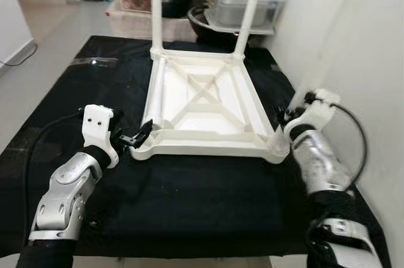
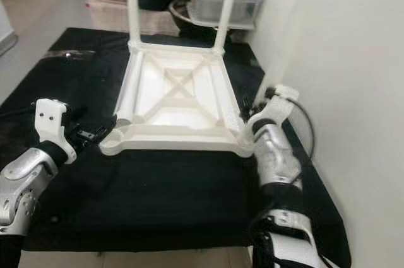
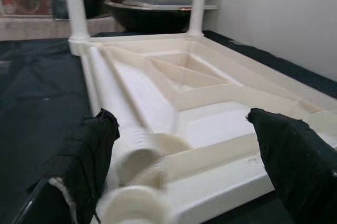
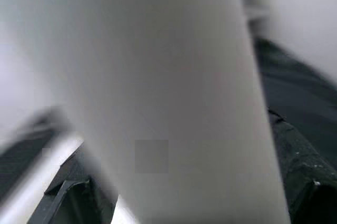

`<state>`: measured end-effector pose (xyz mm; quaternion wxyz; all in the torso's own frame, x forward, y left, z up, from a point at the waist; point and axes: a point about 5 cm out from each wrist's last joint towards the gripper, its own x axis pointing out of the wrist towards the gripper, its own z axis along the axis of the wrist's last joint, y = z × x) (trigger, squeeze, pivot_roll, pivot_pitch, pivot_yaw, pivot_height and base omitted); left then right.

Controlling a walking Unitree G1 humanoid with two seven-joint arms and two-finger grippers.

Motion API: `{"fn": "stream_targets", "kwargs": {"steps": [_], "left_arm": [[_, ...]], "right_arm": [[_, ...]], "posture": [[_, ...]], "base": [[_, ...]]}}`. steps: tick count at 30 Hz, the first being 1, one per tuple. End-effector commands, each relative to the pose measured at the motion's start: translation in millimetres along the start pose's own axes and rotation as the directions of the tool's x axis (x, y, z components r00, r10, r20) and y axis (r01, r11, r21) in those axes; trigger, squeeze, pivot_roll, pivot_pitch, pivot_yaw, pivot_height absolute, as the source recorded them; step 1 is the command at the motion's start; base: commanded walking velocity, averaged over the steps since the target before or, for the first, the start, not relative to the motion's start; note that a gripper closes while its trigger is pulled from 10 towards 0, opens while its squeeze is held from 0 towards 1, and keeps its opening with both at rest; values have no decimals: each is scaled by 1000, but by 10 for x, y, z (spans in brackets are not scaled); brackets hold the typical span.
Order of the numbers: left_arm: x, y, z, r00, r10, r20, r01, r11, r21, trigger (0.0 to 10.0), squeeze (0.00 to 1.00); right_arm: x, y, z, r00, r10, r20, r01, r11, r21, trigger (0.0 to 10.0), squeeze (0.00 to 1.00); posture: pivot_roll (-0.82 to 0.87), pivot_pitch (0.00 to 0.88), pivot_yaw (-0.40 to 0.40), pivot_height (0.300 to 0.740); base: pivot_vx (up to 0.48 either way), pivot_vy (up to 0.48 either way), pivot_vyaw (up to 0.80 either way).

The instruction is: Building children table

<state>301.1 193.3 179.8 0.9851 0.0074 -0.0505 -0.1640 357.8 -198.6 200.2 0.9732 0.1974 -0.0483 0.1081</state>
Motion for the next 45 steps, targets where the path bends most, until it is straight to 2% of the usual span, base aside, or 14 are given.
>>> {"fn": "stream_targets", "kwargs": {"steps": [1, 9, 15, 16, 18, 19, 23, 26, 30, 36, 38, 39, 44, 45], "left_arm": [[18, -27, -36, 1000, -10, -10, 10, 1000, 4, 10000, 0], [3, -15, -22, 1000, -9, -7, 9, 1000, 10, 10000, 0], [-11, -8, -28, 1000, -5, -10, 5, 1000, 13, 10000, 0], [-13, -8, -29, 1000, -5, -10, 5, 1000, 13, 10000, 0], [-13, -8, -29, 1000, -5, -10, 5, 1000, 13, 10000, 0], [-17, -7, -32, 1000, -4, -12, 4, 1000, 12, 10000, 0], [-19, -6, -36, 1000, -4, -13, 4, 1000, 12, 10000, 0], [-17, -15, -45, 1000, -6, -15, 6, 1000, 10, 10000, 0], [-5, -27, -47, 1000, -10, -15, 10, 1000, 8, 10000, 0], [-1, -23, -55, 1000, -11, -19, 11, 1000, 9, 10000, 0], [4, -32, -57, 1000, -13, -19, 13, 1000, 8, 10000, 0], [10, -40, -57, 1000, -16, -19, 16, 1000, 7, 10000, 0], [21, -52, -55, 1000, -21, -17, 21, 1000, 5, 10000, 0], [22, -43, -50, 1000, -21, -16, 21, 1000, 6, 10000, 0]], "right_arm": [[-13, 403, -67, 946, 323, -39, -323, 946, 16, 10000, 0], [-267, 843, -304, 677, 722, -139, -728, 686, 17, 10000, 0], [-246, 877, -406, 658, 732, -178, -739, 673, 37, 10000, 0], [-231, 876, -426, 674, 715, -183, -724, 689, 27, 5255, 0], [-231, 876, -426, 674, 715, -183, -724, 689, 27, 5255, 0], [-154, 789, -517, 775, 587, -233, -609, 793, -28, 0, 0], [-88, 691, -579, 851, 454, -265, -490, 868, -86, 0, 0], [-23, 145, -724, 944, -154, -292, 96, 975, -203, 0, 0], [-369, -419, -775, 711, -674, -200, 599, 730, -330, 0, 0], [-571, -477, -655, 607, -792, -73, 723, 588, -364, 0, 0], [-552, -437, -681, 624, -775, -101, 708, 615, -347, 4824, 0], [-507, -392, -713, 653, -746, -132, 681, 654, -329, 10000, 0], [-343, -214, -703, 755, -640, -143, 607, 765, -217, 10000, 0], [-245, -144, -611, 816, -567, -112, 548, 821, -159, 10000, 1000]], "posture": [[79, 0, -116, 740], [98, 0, -126, 740], [100, 0, -128, 740], [99, 0, -128, 740], [99, 0, -128, 740], [94, 0, -126, 740], [94, 0, -126, 740], [83, 0, -120, 740], [77, 0, -115, 740], [69, 0, -109, 740], [66, 0, -107, 740], [66, 0, -107, 740], [66, 0, -104, 740], [69, 0, -105, 740]], "base": [[0, 0, 0], [0, 0, 0], [0, 0, 0], [0, 0, 0], [0, 0, 0], [0, 0, 0], [0, 0, 0], [0, 0, 0], [0, 0, 0], [0, 0, 0], [0, 0, 0], [0, 0, 0], [0, 0, 0], [0, 0, 0]]}}
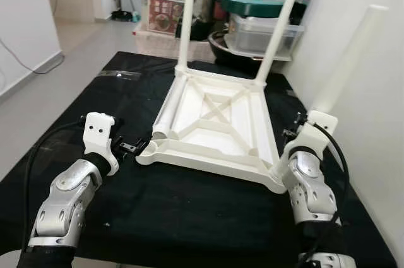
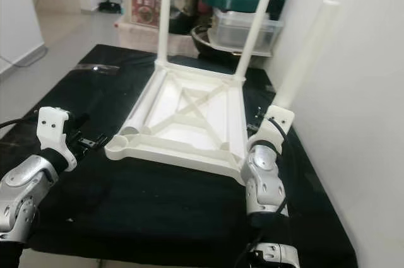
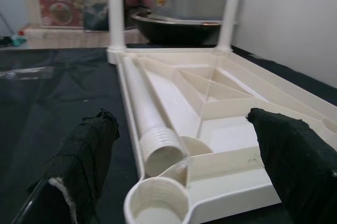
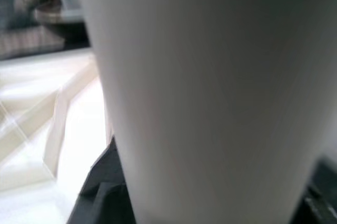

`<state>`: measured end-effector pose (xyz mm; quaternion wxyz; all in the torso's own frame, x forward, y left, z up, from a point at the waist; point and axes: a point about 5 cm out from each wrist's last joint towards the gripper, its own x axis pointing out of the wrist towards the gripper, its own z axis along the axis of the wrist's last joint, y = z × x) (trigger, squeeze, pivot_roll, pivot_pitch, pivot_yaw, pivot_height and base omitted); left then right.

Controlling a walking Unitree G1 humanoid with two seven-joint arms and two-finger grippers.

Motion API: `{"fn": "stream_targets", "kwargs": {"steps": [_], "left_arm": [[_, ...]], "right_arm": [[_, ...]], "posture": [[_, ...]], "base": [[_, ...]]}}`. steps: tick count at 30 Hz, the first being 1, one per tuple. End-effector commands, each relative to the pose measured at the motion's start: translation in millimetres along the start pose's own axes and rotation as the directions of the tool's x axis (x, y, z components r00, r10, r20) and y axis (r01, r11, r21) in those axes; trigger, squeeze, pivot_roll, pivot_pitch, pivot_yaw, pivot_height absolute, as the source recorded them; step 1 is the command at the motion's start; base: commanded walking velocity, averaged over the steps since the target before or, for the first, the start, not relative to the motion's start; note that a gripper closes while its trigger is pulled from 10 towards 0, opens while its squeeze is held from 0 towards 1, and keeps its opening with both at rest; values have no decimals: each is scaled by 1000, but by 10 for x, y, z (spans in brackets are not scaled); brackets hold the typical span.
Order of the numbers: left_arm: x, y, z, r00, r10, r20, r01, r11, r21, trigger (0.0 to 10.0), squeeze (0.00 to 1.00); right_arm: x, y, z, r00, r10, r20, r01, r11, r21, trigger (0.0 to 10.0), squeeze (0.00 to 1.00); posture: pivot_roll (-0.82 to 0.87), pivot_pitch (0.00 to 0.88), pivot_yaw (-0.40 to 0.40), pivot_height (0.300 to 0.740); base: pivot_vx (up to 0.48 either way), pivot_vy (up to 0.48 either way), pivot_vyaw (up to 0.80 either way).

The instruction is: Building children table

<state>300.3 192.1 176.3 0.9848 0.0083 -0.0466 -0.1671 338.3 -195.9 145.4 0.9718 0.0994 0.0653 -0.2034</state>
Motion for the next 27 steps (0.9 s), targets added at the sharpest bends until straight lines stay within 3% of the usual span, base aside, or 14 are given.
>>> {"fn": "stream_targets", "kwargs": {"steps": [1, 3, 4, 5, 6, 7, 12, 13, 18, 20, 22, 24, 26, 27], "left_arm": [[28, -28, -15, 1000, -15, -8, 15, 1000, 6, 10000, 0], [20, -3, -8, 1000, -11, -7, 11, 1000, 9, 10000, 0], [15, 5, -7, 1000, -9, -7, 9, 1000, 11, 10000, 0], [15, 5, -7, 1000, -9, -7, 9, 1000, 11, 10000, 0], [11, 9, -10, 1000, -6, -7, 6, 1000, 10, 10000, 0], [11, 9, -10, 1000, -6, -7, 6, 1000, 10, 10000, 0], [20, -25, -28, 1000, -9, -8, 9, 1000, 7, 10000, 0], [20, -25, -28, 1000, -9, -8, 9, 1000, 7, 10000, 0], [27, -10, -9, 1000, -6, -5, 6, 1000, 16, 10000, 0], [27, -10, -9, 1000, -6, -5, 6, 1000, 16, 10000, 0], [6, -6, -15, 1000, -2, -6, 2, 1000, 15, 10000, 0], [-3, -6, -19, 1000, -1, -7, 1, 1000, 14, 10000, 0], [-13, -7, -22, 1000, 0, -7, 0, 1000, 12, 10000, 0], [-20, -3, -22, 1000, 2, -7, -2, 1000, 11, 10000, 0]], "right_arm": [[21, 26, -102, 996, 68, -49, -65, 996, 60, 10000, 1000], [94, 189, 174, 960, 281, 22, -281, 949, 144, 10000, 1000], [64, 290, 346, 899, 431, 81, -439, 889, 133, 10000, 0], [64, 290, 346, 899, 431, 81, -439, 889, 133, 10000, 0], [-13, 375, 495, 809, 571, 138, -585, 804, 104, 10000, 0], [-13, 375, 495, 809, 571, 138, -585, 804, 104, 10000, 0], [-395, 566, 720, 397, 902, 171, -903, 417, -104, 10000, 0], [-395, 566, 720, 397, 902, 171, -903, 417, -104, 10000, 0], [-765, 775, 582, 68, 993, 99, -984, 83, -159, 10000, 0], [-765, 775, 582, 68, 993, 99, -984, 83, -159, 10000, 0], [-939, 877, 464, -30, 998, 59, -987, -20, -161, 10000, 0], [-971, 903, 423, -49, 998, 46, -986, -41, -162, 10000, 0], [-997, 912, 370, -62, 998, 28, -986, -57, -157, 9098, 0], [-1016, 900, 331, -77, 997, 14, -985, -74, -154, 2745, 0]], "posture": [[69, 0, -105, 740], [69, 0, -105, 740], [73, 0, -111, 740], [73, 0, -111, 740], [71, 0, -110, 740], [71, 0, -110, 740], [73, 0, -110, 740], [73, 0, -110, 740], [91, 0, -123, 740], [91, 0, -123, 740], [95, 0, -124, 740], [95, 0, -124, 740], [96, 0, -128, 740], [96, 0, -128, 740]], "base": [[0, 0, 0], [0, 0, 0], [0, 0, 0], [0, 0, 0], [0, 0, 0], [0, 0, 0], [0, 0, 0], [0, 0, 0], [0, 0, 0], [0, 0, 0], [0, 0, 0], [0, 0, 0], [0, 0, 0], [0, 0, 0]]}}
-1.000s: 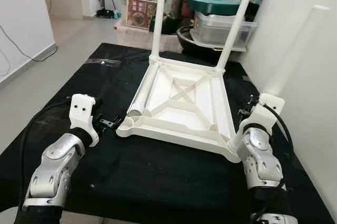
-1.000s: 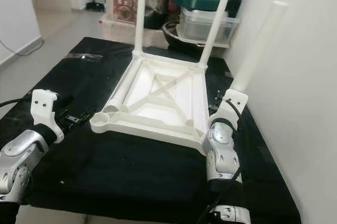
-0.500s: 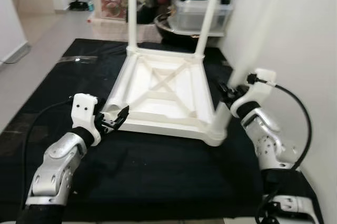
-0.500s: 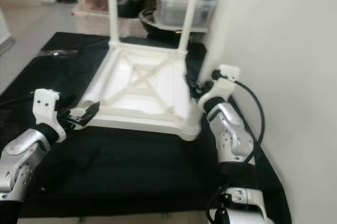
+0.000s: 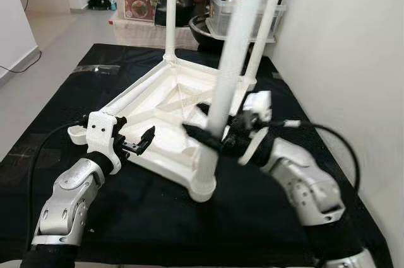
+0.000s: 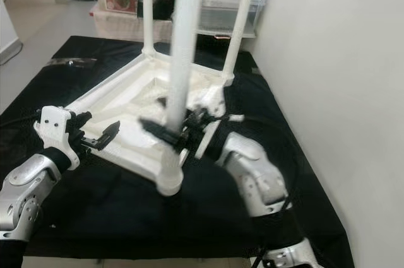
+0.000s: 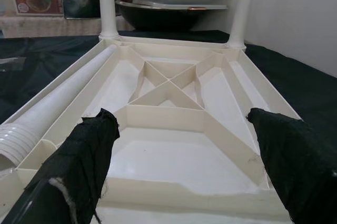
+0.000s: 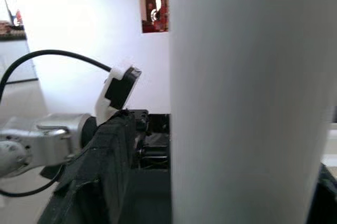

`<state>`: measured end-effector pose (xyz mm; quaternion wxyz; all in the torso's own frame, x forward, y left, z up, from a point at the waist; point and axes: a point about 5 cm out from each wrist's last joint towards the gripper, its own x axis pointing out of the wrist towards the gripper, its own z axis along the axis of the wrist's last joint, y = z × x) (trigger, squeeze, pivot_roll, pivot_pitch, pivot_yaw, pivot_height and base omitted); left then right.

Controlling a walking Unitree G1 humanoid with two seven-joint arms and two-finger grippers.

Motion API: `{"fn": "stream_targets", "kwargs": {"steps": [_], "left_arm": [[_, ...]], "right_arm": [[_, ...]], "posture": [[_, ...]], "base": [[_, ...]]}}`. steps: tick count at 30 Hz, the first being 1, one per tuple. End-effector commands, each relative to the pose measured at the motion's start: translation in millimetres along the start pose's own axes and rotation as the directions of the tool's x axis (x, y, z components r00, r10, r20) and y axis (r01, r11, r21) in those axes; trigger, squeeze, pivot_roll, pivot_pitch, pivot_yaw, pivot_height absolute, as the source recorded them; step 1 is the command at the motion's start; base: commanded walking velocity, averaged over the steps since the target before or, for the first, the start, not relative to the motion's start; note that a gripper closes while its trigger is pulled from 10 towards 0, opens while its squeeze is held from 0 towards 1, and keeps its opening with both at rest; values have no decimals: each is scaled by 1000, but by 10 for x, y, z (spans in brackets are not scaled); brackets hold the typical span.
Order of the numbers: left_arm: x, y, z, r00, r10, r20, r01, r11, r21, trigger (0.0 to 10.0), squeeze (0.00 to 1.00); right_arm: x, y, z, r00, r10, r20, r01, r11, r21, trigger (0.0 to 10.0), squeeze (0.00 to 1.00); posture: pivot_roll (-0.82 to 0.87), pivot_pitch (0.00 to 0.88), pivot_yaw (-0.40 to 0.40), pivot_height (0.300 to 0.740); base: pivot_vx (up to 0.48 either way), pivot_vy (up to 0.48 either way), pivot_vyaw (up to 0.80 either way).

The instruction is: Building children table

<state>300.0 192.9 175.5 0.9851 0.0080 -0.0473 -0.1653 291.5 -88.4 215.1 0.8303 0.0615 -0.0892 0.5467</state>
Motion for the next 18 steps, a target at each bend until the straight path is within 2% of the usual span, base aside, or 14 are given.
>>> {"fn": "stream_targets", "kwargs": {"steps": [1, 4, 5, 6, 7, 8, 10, 11, 12, 13, 14, 16, 17, 18], "left_arm": [[-19, 0, -15, 1000, 1, -9, -1, 1000, 10, 10000, 0], [-22, 8, -16, 1000, 4, -8, -4, 1000, 8, 10000, 0], [-22, 8, -16, 1000, 4, -8, -4, 1000, 8, 10000, 0], [-19, 6, -19, 1000, 4, -8, -4, 1000, 5, 10000, 0], [-13, -7, -23, 1000, 0, -8, 0, 1000, 2, 10000, 0], [-13, -7, -23, 1000, 0, -8, 0, 1000, 2, 10000, 0], [0, -26, -26, 1000, -6, -8, 6, 1000, -2, 10000, 0], [0, -26, -26, 1000, -6, -8, 6, 1000, -2, 10000, 0], [2, -28, -24, 1000, -7, -8, 7, 1000, -2, 10000, 0], [1, -26, -21, 1000, -8, -7, 8, 1000, -2, 10000, 0], [1, -26, -21, 1000, -8, -7, 8, 1000, -2, 10000, 0], [-3, -19, -19, 1000, -9, -9, 9, 1000, -2, 10000, 0], [-3, -19, -19, 1000, -9, -9, 9, 1000, -2, 10000, 0], [-2, -22, -24, 1000, -10, -11, 10, 1000, -2, 10000, 0]], "right_arm": [[-12, 35, -110, 999, 1, -50, -1, 1000, 9, 0, 0], [-66, -131, -223, 977, -178, -117, 175, 984, -34, 0, 0], [-66, -131, -223, 977, -178, -117, 175, 984, -34, 0, 0], [-118, -296, -291, 922, -353, -159, 348, 936, -63, 0, 0], [-288, -555, -394, 756, -619, -213, 611, 784, -107, 0, 0], [-288, -555, -394, 756, -619, -213, 611, 784, -107, 0, 0], [-768, -846, -534, 324, -917, -233, 908, 370, -195, 0, 0], [-768, -846, -534, 324, -917, -233, 908, 370, -195, 0, 0], [-977, -867, -551, 154, -967, -202, 953, 199, -230, 0, 0], [-1087, -856, -548, 71, -982, -176, 963, 113, -244, 0, 0], [-1087, -856, -548, 71, -982, -176, 963, 113, -244, 0, 0], [-1253, -777, -545, -84, -987, -137, 963, -46, -265, 0, 0], [-1253, -777, -545, -84, -987, -137, 963, -46, -265, 0, 0], [-1311, -728, -553, -157, -980, -123, 955, -118, -273, 0, 0]], "posture": [[90, 0, -127, 740], [90, 0, -127, 740], [90, 0, -127, 740], [79, 0, -120, 740], [73, 0, -118, 740], [73, 0, -118, 740], [73, 0, -117, 740], [73, 0, -117, 740], [74, 0, -115, 740], [72, 0, -114, 740], [72, 0, -114, 740], [67, 0, -108, 740], [67, 0, -108, 740], [65, 0, -106, 740]], "base": [[0, 0, 0], [0, 0, 0], [0, 0, 0], [0, 0, 0], [0, 0, 0], [0, 0, 0], [0, 0, 0], [0, 0, 0], [0, 0, 0], [0, 0, 0], [0, 0, 0], [0, 0, 0], [0, 0, 0], [0, 0, 0]]}}
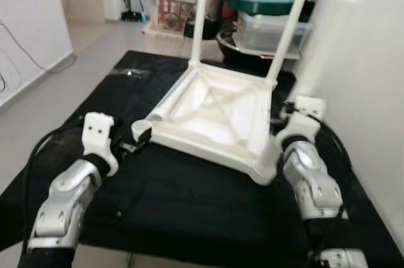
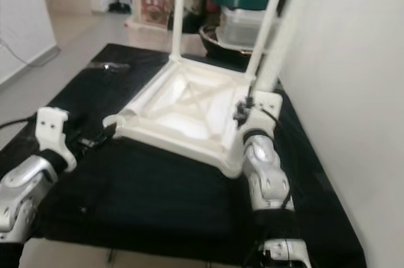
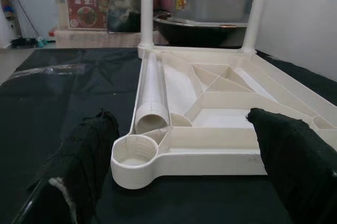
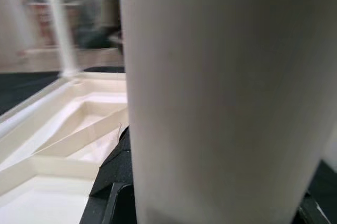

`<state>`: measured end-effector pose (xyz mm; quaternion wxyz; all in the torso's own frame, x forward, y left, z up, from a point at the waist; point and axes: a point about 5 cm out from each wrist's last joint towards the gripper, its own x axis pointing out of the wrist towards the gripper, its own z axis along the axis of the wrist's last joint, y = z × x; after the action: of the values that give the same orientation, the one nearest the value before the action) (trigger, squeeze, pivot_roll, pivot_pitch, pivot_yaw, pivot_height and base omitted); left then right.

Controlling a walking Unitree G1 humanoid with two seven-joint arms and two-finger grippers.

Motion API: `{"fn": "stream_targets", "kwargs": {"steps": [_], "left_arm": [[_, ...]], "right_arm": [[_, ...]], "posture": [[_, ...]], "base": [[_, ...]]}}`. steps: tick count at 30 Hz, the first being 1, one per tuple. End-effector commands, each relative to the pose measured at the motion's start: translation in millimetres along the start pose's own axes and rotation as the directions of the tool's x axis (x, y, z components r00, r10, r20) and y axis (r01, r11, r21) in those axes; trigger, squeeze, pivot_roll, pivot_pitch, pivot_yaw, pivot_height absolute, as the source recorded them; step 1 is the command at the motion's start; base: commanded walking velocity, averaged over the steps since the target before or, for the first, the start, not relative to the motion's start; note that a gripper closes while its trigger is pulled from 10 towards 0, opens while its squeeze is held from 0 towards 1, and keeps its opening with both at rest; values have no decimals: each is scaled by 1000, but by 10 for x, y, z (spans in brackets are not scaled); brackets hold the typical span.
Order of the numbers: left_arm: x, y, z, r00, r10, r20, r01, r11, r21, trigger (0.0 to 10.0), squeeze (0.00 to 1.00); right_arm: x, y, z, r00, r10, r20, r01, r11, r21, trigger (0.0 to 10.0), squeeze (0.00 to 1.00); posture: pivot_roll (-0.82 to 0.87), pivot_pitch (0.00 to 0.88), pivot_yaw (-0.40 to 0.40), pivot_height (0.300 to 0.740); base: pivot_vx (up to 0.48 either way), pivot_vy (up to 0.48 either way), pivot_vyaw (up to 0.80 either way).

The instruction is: Building children table

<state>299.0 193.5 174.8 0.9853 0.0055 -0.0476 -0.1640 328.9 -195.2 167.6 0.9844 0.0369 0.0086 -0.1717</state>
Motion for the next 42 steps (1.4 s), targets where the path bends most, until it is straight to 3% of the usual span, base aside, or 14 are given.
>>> {"fn": "stream_targets", "kwargs": {"steps": [1, 2, 3, 8, 9, 13, 14, 19, 20, 31, 33, 38, 40, 42], "left_arm": [[15, -32, -21, 1000, -15, -13, 15, 1000, 2, 10000, 0], [15, -32, -21, 1000, -15, -13, 15, 1000, 2, 10000, 0], [26, -43, -22, 1000, -19, -13, 19, 1000, 2, 10000, 0], [36, -41, -14, 1000, -20, -12, 20, 1000, 3, 10000, 0], [39, -31, -8, 1000, -19, -11, 19, 1000, 4, 10000, 0], [31, -6, -4, 1000, -14, -9, 14, 1000, 7, 10000, 0], [27, -3, -7, 1000, -13, -9, 13, 1000, 7, 10000, 0], [33, -13, -14, 1000, -13, -7, 13, 1000, 7, 10000, 0], [45, -31, -13, 1000, -15, -3, 15, 1000, 5, 10000, 0], [34, -21, -6, 1000, -14, -1, 14, 1000, 9, 10000, 0], [22, -4, 0, 1000, -7, 0, 7, 1000, 12, 10000, 0], [14, -10, -6, 1000, -5, 0, 5, 1000, 12, 10000, 0], [6, -16, -14, 1000, -3, -2, 3, 1000, 11, 10000, 0], [5, -16, -15, 1000, -3, -2, 3, 1000, 11, 10000, 0]], "right_arm": [[-77, -340, -370, 968, -210, -137, 193, 973, -125, 0, 0], [-77, -340, -370, 968, -210, -137, 193, 973, -125, 0, 0], [-84, -278, -427, 967, -182, -178, 167, 981, -94, 10000, 0], [-41, -151, -420, 973, -129, -193, 123, 992, -41, 10000, 0], [-1, -136, -347, 980, -118, -162, 122, 992, 20, 10000, 1000], [180, -141, -55, 998, -55, -41, 58, 996, 67, 10000, 1000], [255, -105, 74, 999, 35, -16, -32, 990, 139, 10000, 0], [263, 107, 398, 923, 362, 131, -385, 880, 278, 10000, 0], [116, 281, 491, 794, 569, 211, -607, 746, 272, 10000, 0], [-379, 629, 350, 329, 920, 214, -941, 300, 158, 10000, 0], [-546, 702, 243, 143, 975, 170, -985, 124, 120, 10000, 0], [-607, 727, 215, 93, 983, 157, -991, 77, 107, 10000, 0], [-556, 758, 180, 170, 974, 149, -982, 155, 107, 1922, 0], [-490, 770, 125, 248, 962, 115, -967, 238, 92, 0, 0]], "posture": [[66, 0, -105, 740], [66, 0, -105, 740], [68, 0, -104, 740], [69, 0, -105, 740], [75, 0, -108, 740], [76, 0, -111, 740], [75, 0, -111, 740], [71, 0, -116, 740], [75, 0, -120, 740], [90, 0, -128, 740], [94, 0, -132, 740], [95, 0, -134, 740], [94, 0, -135, 740], [94, 0, -134, 740]], "base": [[0, 0, 0], [0, 0, 0], [0, 0, 0], [0, 0, 0], [0, 0, 0], [0, 0, 0], [0, 0, 0], [0, 0, 0], [0, 0, 0], [0, 0, 0], [0, 0, 0], [0, 0, 0], [0, 0, 0], [0, 0, 0]]}}
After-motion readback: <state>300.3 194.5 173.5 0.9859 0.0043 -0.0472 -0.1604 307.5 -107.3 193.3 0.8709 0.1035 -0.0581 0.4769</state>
